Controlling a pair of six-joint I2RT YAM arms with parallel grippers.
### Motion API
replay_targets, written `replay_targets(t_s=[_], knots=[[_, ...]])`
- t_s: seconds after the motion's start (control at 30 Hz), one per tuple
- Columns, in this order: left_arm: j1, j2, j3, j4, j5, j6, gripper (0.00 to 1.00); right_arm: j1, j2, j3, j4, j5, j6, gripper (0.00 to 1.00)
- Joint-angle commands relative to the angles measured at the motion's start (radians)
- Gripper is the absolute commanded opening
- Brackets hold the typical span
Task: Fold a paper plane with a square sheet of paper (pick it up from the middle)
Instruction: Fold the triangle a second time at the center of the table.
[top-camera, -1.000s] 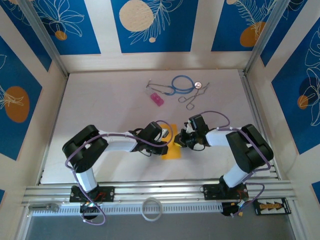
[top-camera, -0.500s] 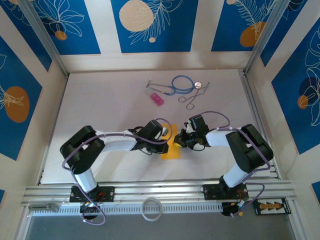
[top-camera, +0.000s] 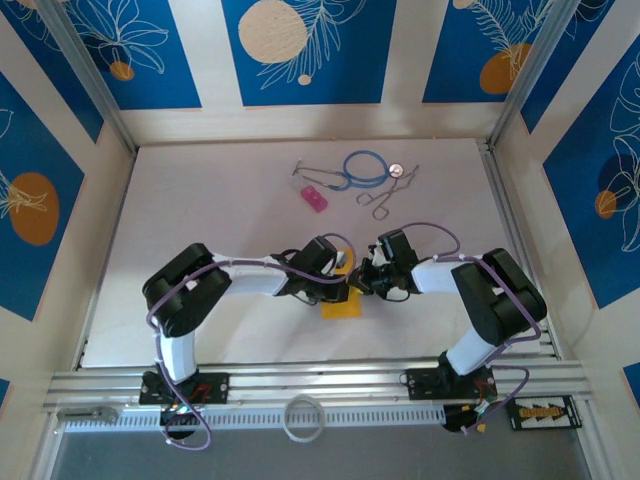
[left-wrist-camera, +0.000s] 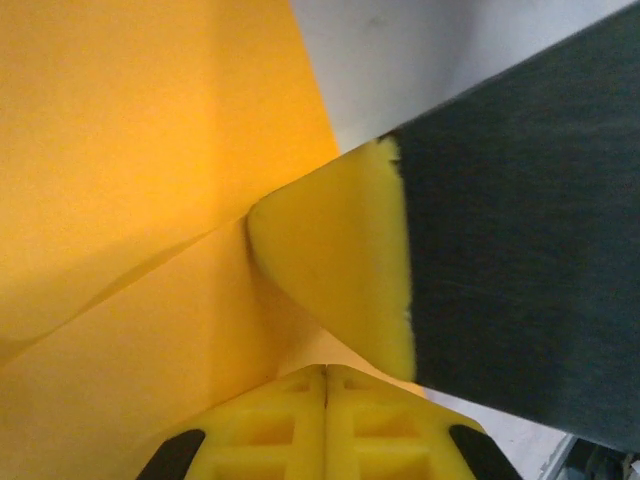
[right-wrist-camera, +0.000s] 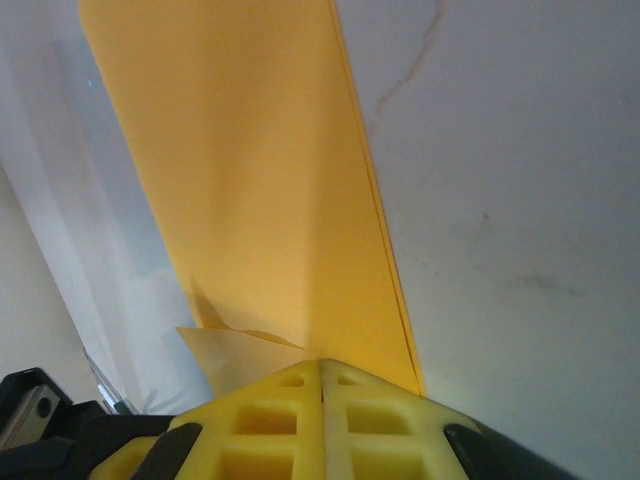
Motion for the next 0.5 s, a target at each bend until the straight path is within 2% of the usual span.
replay_targets(t_s=[0.0,0.47], knots=[[-0.009,0.022,-0.007,0.013,-0.008,-0.032,0.03,0.004,0.03,-0.032,-0.08,0.074,0.009,0.0],[-0.01,-0.074,-0.224,0.106,0.001,-0.1,0.05,0.0,0.049,-0.03,-0.098,0.084,-0.005,0.0]])
